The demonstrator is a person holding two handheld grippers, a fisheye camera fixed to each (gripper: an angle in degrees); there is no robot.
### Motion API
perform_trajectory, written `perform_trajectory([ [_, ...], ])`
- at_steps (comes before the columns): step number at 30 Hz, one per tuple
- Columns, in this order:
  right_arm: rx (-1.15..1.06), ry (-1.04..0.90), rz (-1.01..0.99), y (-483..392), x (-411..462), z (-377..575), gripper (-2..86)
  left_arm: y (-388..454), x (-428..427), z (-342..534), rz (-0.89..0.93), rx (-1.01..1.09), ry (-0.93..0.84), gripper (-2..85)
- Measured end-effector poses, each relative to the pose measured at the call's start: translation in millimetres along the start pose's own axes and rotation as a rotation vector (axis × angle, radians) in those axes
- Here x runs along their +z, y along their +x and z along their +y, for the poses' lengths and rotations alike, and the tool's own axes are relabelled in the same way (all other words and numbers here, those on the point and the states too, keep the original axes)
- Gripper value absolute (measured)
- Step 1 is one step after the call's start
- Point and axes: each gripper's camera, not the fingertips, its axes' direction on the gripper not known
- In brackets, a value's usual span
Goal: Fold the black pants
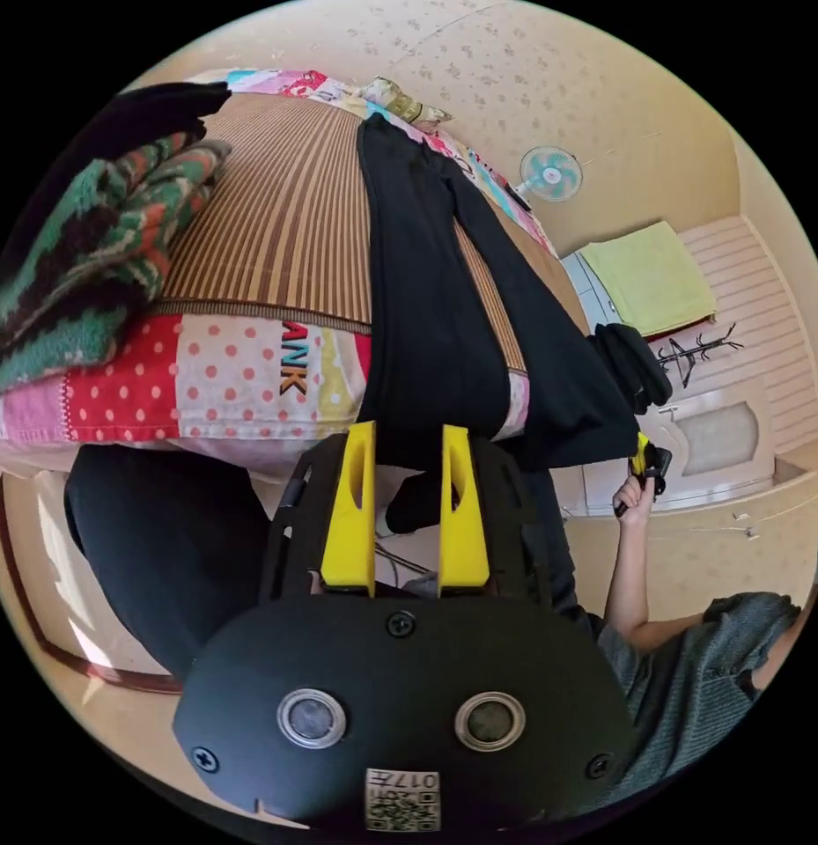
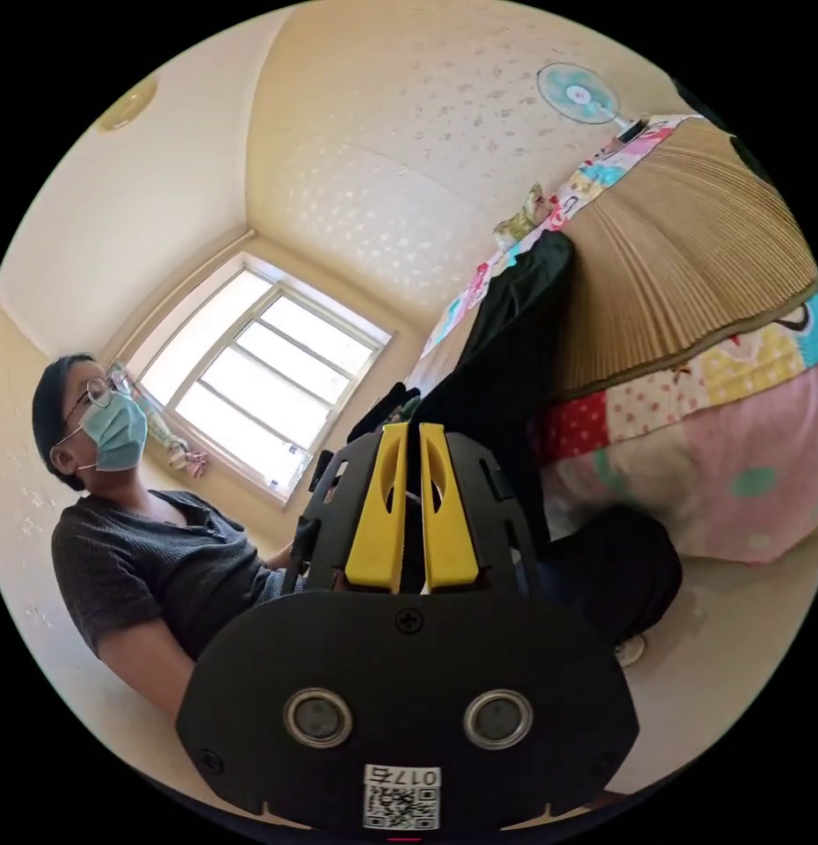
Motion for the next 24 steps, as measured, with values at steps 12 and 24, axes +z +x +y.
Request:
perform_trajectory([
  [12, 0.163, -0.418, -0.36, 41.2, 236.8, -32.2, 2.6, 64.4, 138.0, -99.0, 0.444, 0.104, -0.234, 15.8],
  [24, 0.282, -0.287, -0.086, 71.8, 183.3, -93.4, 0.6, 64.9, 174.6, -91.2, 0.272, 0.23, -0.311, 1.2],
])
